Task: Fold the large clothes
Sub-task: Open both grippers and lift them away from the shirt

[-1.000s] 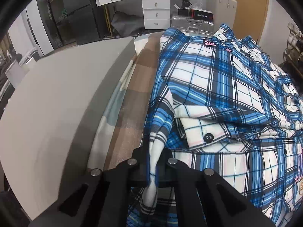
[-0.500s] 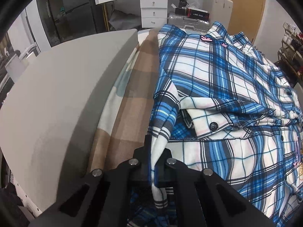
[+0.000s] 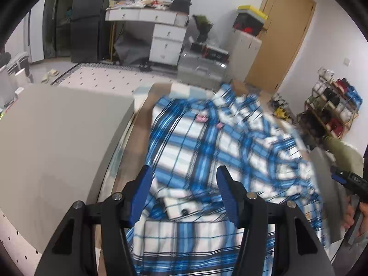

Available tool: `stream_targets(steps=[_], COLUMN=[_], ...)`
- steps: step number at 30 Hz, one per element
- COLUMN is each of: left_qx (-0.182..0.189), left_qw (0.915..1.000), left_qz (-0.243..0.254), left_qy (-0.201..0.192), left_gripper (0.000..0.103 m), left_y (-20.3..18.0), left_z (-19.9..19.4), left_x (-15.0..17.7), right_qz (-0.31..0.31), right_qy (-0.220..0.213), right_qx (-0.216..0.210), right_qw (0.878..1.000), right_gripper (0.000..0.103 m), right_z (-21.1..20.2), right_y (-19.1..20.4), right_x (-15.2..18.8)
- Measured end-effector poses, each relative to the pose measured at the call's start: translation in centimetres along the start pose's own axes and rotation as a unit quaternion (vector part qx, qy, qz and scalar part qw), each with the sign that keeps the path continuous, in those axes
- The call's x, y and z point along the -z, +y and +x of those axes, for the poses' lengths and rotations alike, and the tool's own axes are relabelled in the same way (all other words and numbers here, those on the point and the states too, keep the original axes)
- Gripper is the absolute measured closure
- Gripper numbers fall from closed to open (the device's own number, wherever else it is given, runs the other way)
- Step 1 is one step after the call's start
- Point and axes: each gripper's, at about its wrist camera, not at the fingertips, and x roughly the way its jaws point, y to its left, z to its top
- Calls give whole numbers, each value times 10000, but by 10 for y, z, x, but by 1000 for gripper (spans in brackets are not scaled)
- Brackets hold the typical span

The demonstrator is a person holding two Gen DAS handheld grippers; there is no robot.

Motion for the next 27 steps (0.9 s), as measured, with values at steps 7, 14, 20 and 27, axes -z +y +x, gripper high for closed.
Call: stream_targets(steps=[7,14,20,27], left_qx=[124,308,493,383], left_qw=[9976,9911,9913,9981], left_qz=[455,764,638,252], left_qy=[-513,-1050,-1038,-420], left_gripper=[46,14,1,1], left_y=[-21,-42,-39,-27], left_z=[-60,-114,-109,-32], left_x=[-23,-57,-83,-86], right_qz=[-924,-1482,-1429,-564], right_qy=[-804,-1398,-1534,-786], right_qx=[127,239,364,-263], right_qw=[9924,9787,9771,9950], right_gripper=[18,10,0,0], right_z=[-104,-239,-274,-160], right_y=[45,71,61,21], right_x=[-27,-76,-115,-119])
